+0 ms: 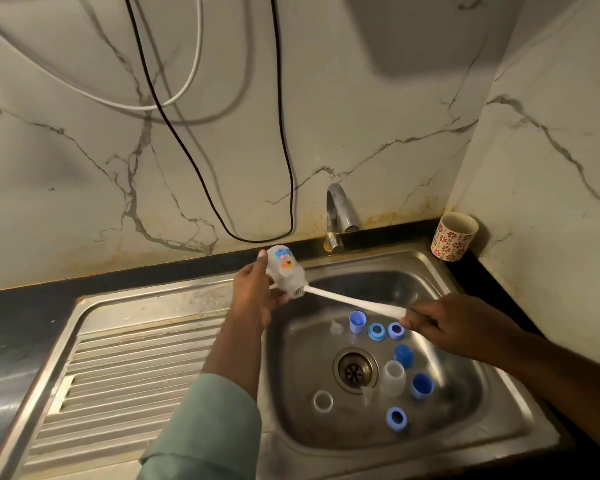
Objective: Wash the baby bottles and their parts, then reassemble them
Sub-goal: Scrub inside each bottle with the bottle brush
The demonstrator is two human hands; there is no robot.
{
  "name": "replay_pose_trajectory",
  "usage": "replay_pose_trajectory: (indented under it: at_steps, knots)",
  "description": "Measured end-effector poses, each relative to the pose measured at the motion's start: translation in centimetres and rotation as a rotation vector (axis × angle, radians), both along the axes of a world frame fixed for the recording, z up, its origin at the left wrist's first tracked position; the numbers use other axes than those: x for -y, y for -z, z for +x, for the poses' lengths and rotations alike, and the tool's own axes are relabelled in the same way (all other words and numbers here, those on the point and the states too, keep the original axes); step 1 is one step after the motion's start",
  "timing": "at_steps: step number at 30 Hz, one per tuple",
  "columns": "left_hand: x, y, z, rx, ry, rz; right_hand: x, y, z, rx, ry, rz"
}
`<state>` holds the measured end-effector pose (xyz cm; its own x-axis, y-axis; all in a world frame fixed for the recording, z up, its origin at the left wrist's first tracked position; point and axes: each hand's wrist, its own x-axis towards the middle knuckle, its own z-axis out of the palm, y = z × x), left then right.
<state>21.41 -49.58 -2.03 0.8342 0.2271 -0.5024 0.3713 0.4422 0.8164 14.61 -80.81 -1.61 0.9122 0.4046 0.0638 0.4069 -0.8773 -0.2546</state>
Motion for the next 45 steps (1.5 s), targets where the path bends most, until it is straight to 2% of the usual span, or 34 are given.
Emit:
replay_pose_trajectory:
  at_steps: [2,3,4,5,7,8,9,10,13,15,18,20,23,25,27,29,30,33,35,37,40,43,45]
  knots:
    - [0.5,-0.6,0.4,-0.055,0.026,-0.023,-0.3,0.1,0.3,0.012,-0.021,-0.141]
    - [0.7,-0.8,0.7,-0.043,0.026,-0.031,-0.7,0.0,0.5,-0.017,-0.034,-0.147]
    - [0.8,-0.9,0.7,-0.006,0.031,-0.090,-1.1,-0.1,0.5,-0.093,-0.026,-0.071]
    - [0.8,-0.7,0.8,0.058,0.058,-0.239,-1.5,-0.4,0.5,-0.220,0.011,0.101]
    - [0.9,-0.1,0.2,0.252,0.109,-0.657,-2.0,-1.0,0.1,-0.552,0.132,0.487]
    - [0.8,0.2,0.0,0.329,0.120,-0.802,-2.2,-1.1,-0.2,-0.685,0.166,0.590]
    - [0.9,0.4,0.0,0.365,0.131,-0.836,-2.3,-1.0,-0.4,-0.743,0.174,0.631]
    - [1.0,0.3,0.2,0.362,0.150,-0.782,-2.4,-0.9,-0.4,-0.754,0.170,0.650]
    - [0.1,0.2,1.0,0.145,0.077,-0.290,-2.1,-0.5,0.0,-0.624,0.181,0.629]
    - [-1.2,0.0,0.9,0.063,0.053,-0.109,-1.5,-0.4,0.2,-0.512,0.153,0.552]
    - [-1.2,-0.9,0.4,0.061,0.145,-0.045,-0.9,-0.4,0.4,-0.416,0.073,0.404]
    - [-0.8,-1.1,0.5,0.057,0.065,-0.047,-1.1,-0.1,0.6,-0.305,0.034,0.296]
    - [-0.8,-1.5,0.6,0.028,-0.067,-0.187,-1.2,0.5,0.8,0.053,-0.007,0.151]
    - [-1.0,-1.6,0.4,0.007,-0.083,-0.201,-1.2,0.5,1.0,0.325,-0.027,0.060]
    - [-0.9,-1.5,0.1,-0.016,-0.088,-0.218,-1.3,0.1,1.4,0.450,0.033,0.084]
    - [-0.8,-1.4,-0.3,-0.023,-0.107,-0.290,-1.5,0.0,1.7,0.425,0.077,0.163]
    - [-0.8,-1.4,-0.5,-0.018,-0.130,-0.330,-1.7,0.1,1.6,0.352,0.074,0.212]
    - [-1.0,-1.5,-1.0,-0.001,-0.208,-0.380,-2.4,0.4,0.6,-0.050,0.134,0.418]
    - [-0.9,-1.6,-1.2,0.023,-0.240,-0.367,-2.5,0.7,0.3,-0.165,0.145,0.486]
    - [-0.7,-1.8,-1.5,0.042,-0.287,-0.347,-2.5,0.4,0.3,-0.178,0.114,0.432]
    - [-0.7,-1.9,-2.0,0.067,-0.324,-0.314,-2.3,-0.6,0.9,0.021,0.055,0.185]
    - [-0.7,-1.9,-2.5,0.070,-0.313,-0.283,-2.4,-2.2,1.2,0.209,0.031,0.082]
    - [-0.8,-2.0,-2.9,0.081,-0.310,-0.273,-2.5,-2.9,1.4,0.228,0.033,0.015]
